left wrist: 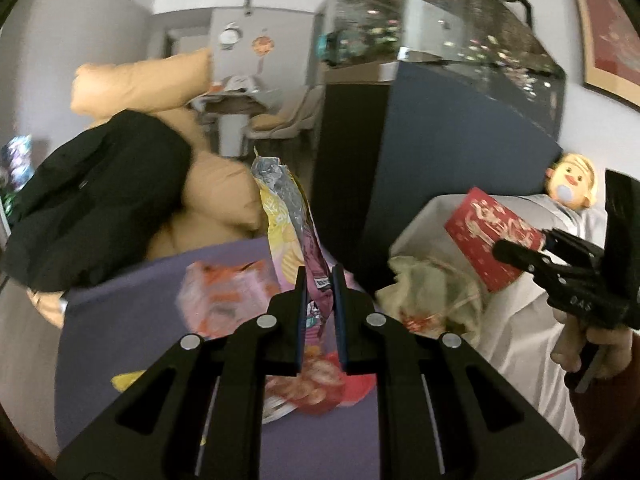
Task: Collect trash
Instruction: 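Drop the wrapper from the left tool and the red cup from the right tool into the yellow bag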
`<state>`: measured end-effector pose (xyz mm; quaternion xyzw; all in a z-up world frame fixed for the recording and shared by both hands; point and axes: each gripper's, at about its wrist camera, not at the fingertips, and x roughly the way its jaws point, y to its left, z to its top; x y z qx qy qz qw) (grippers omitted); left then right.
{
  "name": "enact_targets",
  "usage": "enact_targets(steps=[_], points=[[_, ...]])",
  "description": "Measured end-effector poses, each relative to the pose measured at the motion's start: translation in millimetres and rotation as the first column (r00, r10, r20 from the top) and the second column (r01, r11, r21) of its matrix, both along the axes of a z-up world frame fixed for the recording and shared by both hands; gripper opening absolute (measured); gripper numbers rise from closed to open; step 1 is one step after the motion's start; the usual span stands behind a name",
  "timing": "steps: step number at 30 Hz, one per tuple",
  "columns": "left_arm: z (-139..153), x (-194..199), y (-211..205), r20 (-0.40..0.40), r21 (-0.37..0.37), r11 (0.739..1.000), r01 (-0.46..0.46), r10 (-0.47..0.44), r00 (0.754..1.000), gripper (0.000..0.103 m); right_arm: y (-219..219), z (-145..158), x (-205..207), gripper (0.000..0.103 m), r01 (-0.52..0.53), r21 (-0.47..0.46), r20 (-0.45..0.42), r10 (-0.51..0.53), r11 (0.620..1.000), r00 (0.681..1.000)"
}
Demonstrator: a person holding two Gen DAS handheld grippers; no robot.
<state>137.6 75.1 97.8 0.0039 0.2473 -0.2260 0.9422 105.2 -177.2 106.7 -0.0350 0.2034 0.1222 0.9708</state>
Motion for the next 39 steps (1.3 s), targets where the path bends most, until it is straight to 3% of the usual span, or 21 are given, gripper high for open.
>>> enact_targets(steps=[9, 13, 18, 21, 26, 30, 32, 34, 39], points=[[-4, 13, -66, -0.031, -0.003, 0.990, 0.144, -0.144, 0.989, 0.011, -51, 4, -11, 0.049, 0.101, -0.020, 0.022, -0.101, 0.995, 0.995], [-14, 22, -95, -0.093, -0.048, 0.968, 0.245, -0.248, 0.964, 0.011, -67, -3, -9, 0.049, 0.148, -0.041, 0.014, -0.147, 0.988, 0.989], [-37, 36, -132, -0.176, -0.043, 0.941, 0.336, -0.338, 0.924, 0.011, -91, -11, -4, 0.049, 0.203, -0.048, 0.005, -0.203, 0.978, 0.979], [-55, 51, -149, -0.252, -0.083, 0.927, 0.366, -0.375, 0.892, 0.011, -111, -16, 0, 0.049, 0.240, -0.028, -0.010, -0.240, 0.970, 0.971], [-87, 82, -186, -0.385, -0.172, 0.889, 0.425, -0.458, 0.802, 0.011, -134, -21, 7, 0.049, 0.277, -0.019, -0.025, -0.278, 0.961, 0.960], [-114, 105, -208, -0.470, -0.209, 0.888, 0.409, -0.458, 0.755, 0.012, -145, -32, 12, 0.049, 0.291, -0.003, -0.054, -0.291, 0.957, 0.955], [-127, 117, -218, -0.505, -0.186, 0.908, 0.377, -0.417, 0.756, 0.018, -146, -39, 17, 0.049, 0.290, -0.010, -0.074, -0.290, 0.957, 0.954], [-136, 126, -219, -0.521, -0.170, 0.921, 0.351, -0.387, 0.761, 0.033, -145, -45, 21, 0.049, 0.281, -0.006, -0.093, -0.280, 0.960, 0.955], [-136, 130, -199, -0.502, -0.139, 0.945, 0.295, -0.324, 0.802, 0.041, -131, -57, 34, 0.049, 0.230, 0.035, -0.117, -0.225, 0.973, 0.967]])
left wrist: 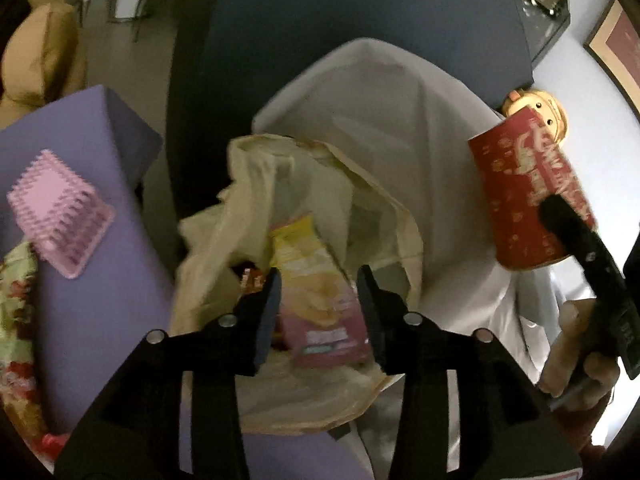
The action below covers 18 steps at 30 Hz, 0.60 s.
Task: Collect trash
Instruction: 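Drop the wrapper from the left tool and the red cup from the right tool into the yellow bag, then bring both open tools back over the wrapper pile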
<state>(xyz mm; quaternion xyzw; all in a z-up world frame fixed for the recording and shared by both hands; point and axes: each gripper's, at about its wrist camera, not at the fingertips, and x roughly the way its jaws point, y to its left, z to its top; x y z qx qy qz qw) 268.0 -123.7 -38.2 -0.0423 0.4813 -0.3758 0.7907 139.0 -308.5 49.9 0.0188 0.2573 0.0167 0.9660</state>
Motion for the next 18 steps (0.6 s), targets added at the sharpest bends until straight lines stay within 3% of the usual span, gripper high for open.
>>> enact_targets(steps=[5, 8, 11, 13, 18], points=[[18, -18, 38, 0.097, 0.002, 0.997, -0.077, 0.076, 0.992, 0.043, 26, -26, 29, 0.049, -0.086, 0.102, -0.074, 0.094, 0.991, 0.993], [32, -29, 63, 0.148, -0.007, 0.995, -0.101, 0.101, 0.984, 0.044, 38, -63, 56, 0.049, -0.099, 0.184, -0.195, 0.136, 0.978, 0.971], [42, -41, 91, 0.182, -0.022, 0.992, -0.128, 0.129, 0.975, 0.047, 37, -103, 83, 0.049, -0.048, 0.225, -0.321, 0.120, 0.973, 0.939], [46, -46, 109, 0.196, -0.023, 0.988, -0.152, 0.154, 0.969, 0.048, 34, -121, 98, 0.049, -0.002, 0.195, -0.375, 0.076, 0.981, 0.924], [41, -51, 150, 0.190, -0.006, 0.974, -0.229, 0.225, 0.956, 0.048, 41, -141, 130, 0.049, 0.070, 0.004, -0.417, -0.062, 0.998, 0.907]])
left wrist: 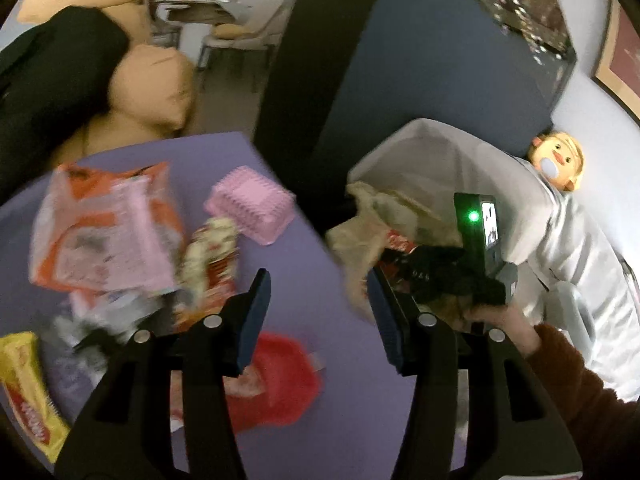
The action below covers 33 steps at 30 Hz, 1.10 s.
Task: Collect trash
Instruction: 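Bring both open tools back over the wrapper pile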
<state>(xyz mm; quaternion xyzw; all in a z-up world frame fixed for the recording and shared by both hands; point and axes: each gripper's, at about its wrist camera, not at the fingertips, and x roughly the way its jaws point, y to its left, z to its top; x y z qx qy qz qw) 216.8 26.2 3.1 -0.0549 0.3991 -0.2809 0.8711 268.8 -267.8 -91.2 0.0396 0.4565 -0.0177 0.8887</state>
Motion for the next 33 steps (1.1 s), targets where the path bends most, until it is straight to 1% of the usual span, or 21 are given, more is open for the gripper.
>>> enact_targets(steps=[3, 5, 7, 9, 10, 12, 15, 17, 20, 25, 26, 27, 28, 29, 31, 33], points=[[-7, 0, 23, -0.008, 0.005, 0.999, -0.045, 0.045, 0.999, 0.048, 8, -14, 7, 0.049, -0.017, 0.006, -0.069, 0.017, 1.000, 0.997], [-12, -2, 40, -0.012, 0.001, 0.997, -0.075, 0.075, 0.997, 0.048, 14, -20, 4, 0.049, -0.039, -0.002, -0.095, 0.038, 0.999, 0.995], [-15, -4, 56, -0.011, -0.002, 0.995, -0.102, 0.102, 0.995, 0.049, 16, -19, -1, 0.051, -0.040, 0.007, -0.102, 0.041, 0.999, 0.994], [-19, -6, 73, -0.012, -0.007, 0.992, -0.127, 0.127, 0.992, 0.052, 16, -14, -5, 0.055, -0.046, 0.035, -0.086, 0.049, 0.998, 0.995], [-22, -6, 77, -0.015, -0.009, 0.990, -0.138, 0.138, 0.990, 0.052, 16, -11, -7, 0.055, -0.051, 0.035, -0.077, 0.054, 0.998, 0.996], [-26, -7, 91, -0.031, -0.020, 0.986, -0.168, 0.167, 0.985, 0.052, 24, 0, -8, 0.057, -0.085, 0.001, -0.059, 0.085, 0.996, 0.995], [-29, -10, 103, -0.044, -0.037, 0.980, -0.195, 0.194, 0.980, 0.052, 43, 14, 1, 0.057, -0.121, -0.059, -0.064, 0.117, 0.991, 0.991], [-29, -14, 110, -0.047, -0.048, 0.978, -0.203, 0.201, 0.978, 0.052, 49, 21, 6, 0.057, -0.127, -0.063, -0.049, 0.124, 0.990, 0.991], [-29, -20, 118, -0.041, -0.059, 0.976, -0.208, 0.205, 0.978, 0.054, 59, 32, 16, 0.057, -0.132, -0.018, 0.000, 0.132, 0.991, 0.991], [-28, -29, 142, -0.038, -0.078, 0.967, -0.243, 0.241, 0.970, 0.055, 81, 43, 44, 0.057, -0.149, 0.073, 0.044, 0.146, 0.986, 0.988], [-28, -30, 146, -0.036, -0.080, 0.965, -0.249, 0.247, 0.968, 0.055, 84, 45, 46, 0.057, -0.154, 0.068, 0.048, 0.151, 0.986, 0.987], [-27, -32, 152, -0.031, -0.083, 0.963, -0.256, 0.254, 0.967, 0.055, 90, 49, 45, 0.057, -0.167, 0.042, 0.054, 0.165, 0.985, 0.985], [-27, -35, 159, -0.022, -0.082, 0.961, -0.265, 0.265, 0.964, 0.056, 95, 52, 45, 0.057, -0.176, 0.012, 0.052, 0.175, 0.984, 0.983], [-27, -37, 164, -0.015, -0.080, 0.959, -0.273, 0.272, 0.962, 0.057, 100, 55, 41, 0.057, -0.186, -0.039, 0.043, 0.188, 0.982, 0.981], [-29, -41, 176, -0.003, -0.076, 0.953, -0.292, 0.293, 0.956, 0.058, 105, 64, 27, 0.057, -0.202, -0.098, 0.046, 0.207, 0.975, 0.977], [-31, -43, 188, 0.001, -0.075, 0.947, -0.311, 0.312, 0.950, 0.058, 105, 74, 11, 0.057, -0.199, -0.127, 0.066, 0.209, 0.972, 0.976]])
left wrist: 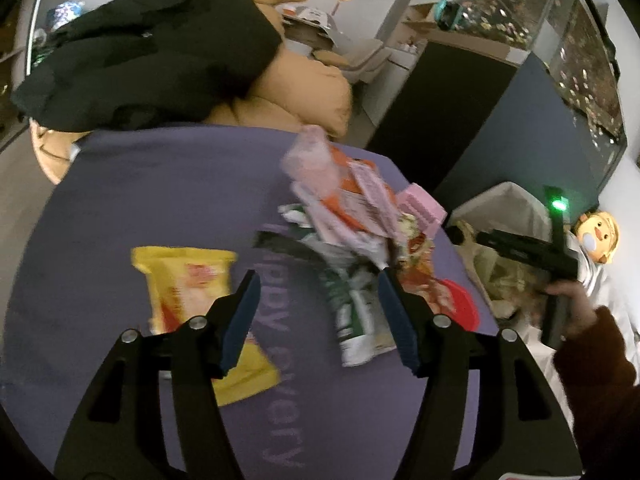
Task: Collect trash
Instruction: 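Bring both open tools back over the wrapper pile, then close the left tool on the yellow biscuit wrapper while the right tool reaches the red chip bag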
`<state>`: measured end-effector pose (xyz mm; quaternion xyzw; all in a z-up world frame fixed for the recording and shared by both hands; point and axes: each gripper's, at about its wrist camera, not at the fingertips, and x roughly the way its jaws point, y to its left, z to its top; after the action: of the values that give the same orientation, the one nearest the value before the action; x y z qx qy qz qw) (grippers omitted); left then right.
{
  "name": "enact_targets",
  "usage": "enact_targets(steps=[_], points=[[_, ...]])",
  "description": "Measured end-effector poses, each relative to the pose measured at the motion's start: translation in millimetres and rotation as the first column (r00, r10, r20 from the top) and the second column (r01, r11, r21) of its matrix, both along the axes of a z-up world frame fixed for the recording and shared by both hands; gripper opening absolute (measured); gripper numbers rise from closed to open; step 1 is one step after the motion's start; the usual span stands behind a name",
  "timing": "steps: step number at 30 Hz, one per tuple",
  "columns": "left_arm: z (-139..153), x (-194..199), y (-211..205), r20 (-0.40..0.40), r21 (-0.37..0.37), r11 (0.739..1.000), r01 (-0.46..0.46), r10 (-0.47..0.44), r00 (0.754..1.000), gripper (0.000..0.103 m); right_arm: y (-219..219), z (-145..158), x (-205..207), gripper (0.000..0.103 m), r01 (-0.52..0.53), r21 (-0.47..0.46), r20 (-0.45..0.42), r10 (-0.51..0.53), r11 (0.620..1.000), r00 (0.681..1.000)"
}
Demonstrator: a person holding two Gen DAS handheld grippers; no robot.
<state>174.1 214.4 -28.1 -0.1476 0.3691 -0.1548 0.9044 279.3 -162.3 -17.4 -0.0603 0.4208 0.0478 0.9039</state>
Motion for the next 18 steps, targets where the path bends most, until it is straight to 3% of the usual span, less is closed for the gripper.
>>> enact_targets(steps=[3, 7, 11, 18], points=[[-7, -1, 18, -0.013, -0.002, 0.999, -0.040, 0.040, 0.999, 0.058, -11, 14, -36, 0.057, 0.011, 0.013, 0.034, -0.011, 1.000, 0.999], [-16, -5, 40, -0.044, -0.003, 0.996, -0.087, 0.087, 0.995, 0.058, -28, 8, -64, 0.057, 0.059, 0.026, 0.001, -0.059, 0.998, 0.998], [-19, -12, 49, -0.048, 0.004, 0.996, -0.087, 0.087, 0.995, 0.058, -44, 9, -98, 0.057, 0.106, 0.060, 0.029, -0.108, 0.993, 0.994], [-24, -14, 42, -0.072, 0.039, 0.997, -0.061, 0.064, 0.995, 0.059, -9, 25, -126, 0.059, -0.016, 0.170, 0.113, -0.004, 0.985, 0.994]])
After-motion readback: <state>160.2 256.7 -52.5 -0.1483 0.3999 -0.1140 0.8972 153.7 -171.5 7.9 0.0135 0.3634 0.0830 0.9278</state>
